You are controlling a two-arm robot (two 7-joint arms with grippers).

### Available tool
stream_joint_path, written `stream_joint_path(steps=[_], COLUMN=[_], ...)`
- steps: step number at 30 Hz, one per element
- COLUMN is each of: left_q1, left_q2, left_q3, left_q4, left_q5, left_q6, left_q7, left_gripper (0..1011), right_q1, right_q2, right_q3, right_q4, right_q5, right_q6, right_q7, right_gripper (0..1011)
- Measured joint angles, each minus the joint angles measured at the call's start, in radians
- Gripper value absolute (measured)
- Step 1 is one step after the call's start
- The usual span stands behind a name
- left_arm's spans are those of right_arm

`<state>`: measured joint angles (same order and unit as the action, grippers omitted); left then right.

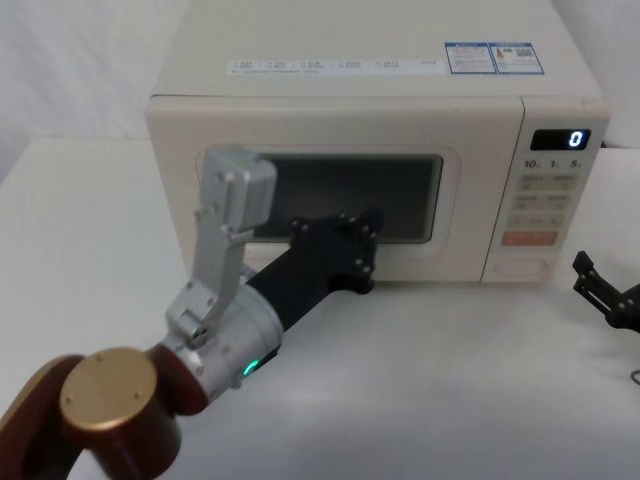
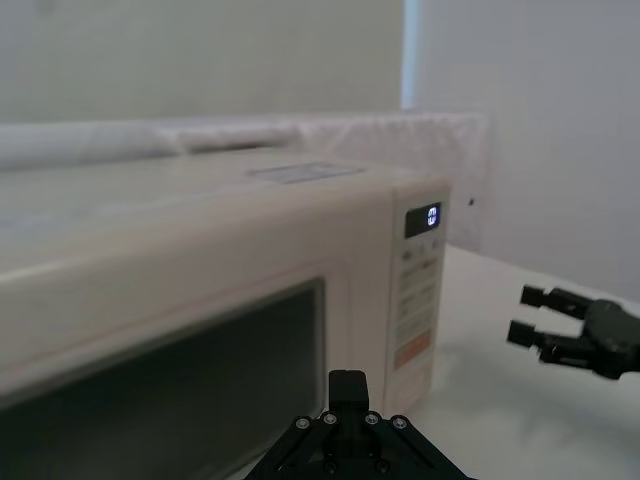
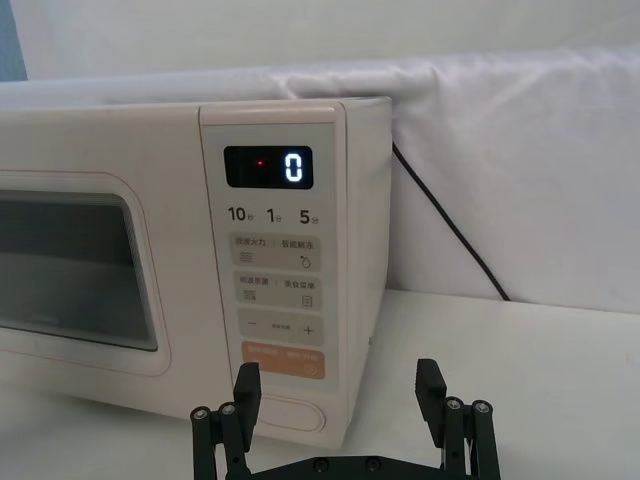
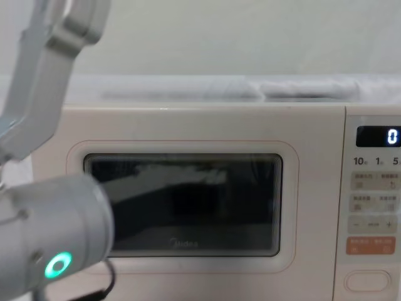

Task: Press the button to open the microwave door with one hand; close the microwave door with the other hand.

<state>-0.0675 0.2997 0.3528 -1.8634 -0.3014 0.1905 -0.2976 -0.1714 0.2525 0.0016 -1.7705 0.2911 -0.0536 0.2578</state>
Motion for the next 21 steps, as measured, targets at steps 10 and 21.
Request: stream_joint_path(steps=[10,21], left_q1=[0.124,0.217], left_q2=[0.026,0.003], left_q3=[-0.053,-0.126], left_q4=[-0.025,-0.002], left_q5=[-0.006,0.069], left_q6=[-0.057,-0.163], left_q7=[0.053,0.156], left_gripper=[0,0], right_q1=[0.000,0.000], right_q2=[0.000,0.000], right_q3=[0.000,0.000], right_q4=[0.000,0.000], right_q5=[0.000,0.000], right_q6=[0.000,0.000], right_q7=[0.000,0.000], right_gripper=[1002,1002])
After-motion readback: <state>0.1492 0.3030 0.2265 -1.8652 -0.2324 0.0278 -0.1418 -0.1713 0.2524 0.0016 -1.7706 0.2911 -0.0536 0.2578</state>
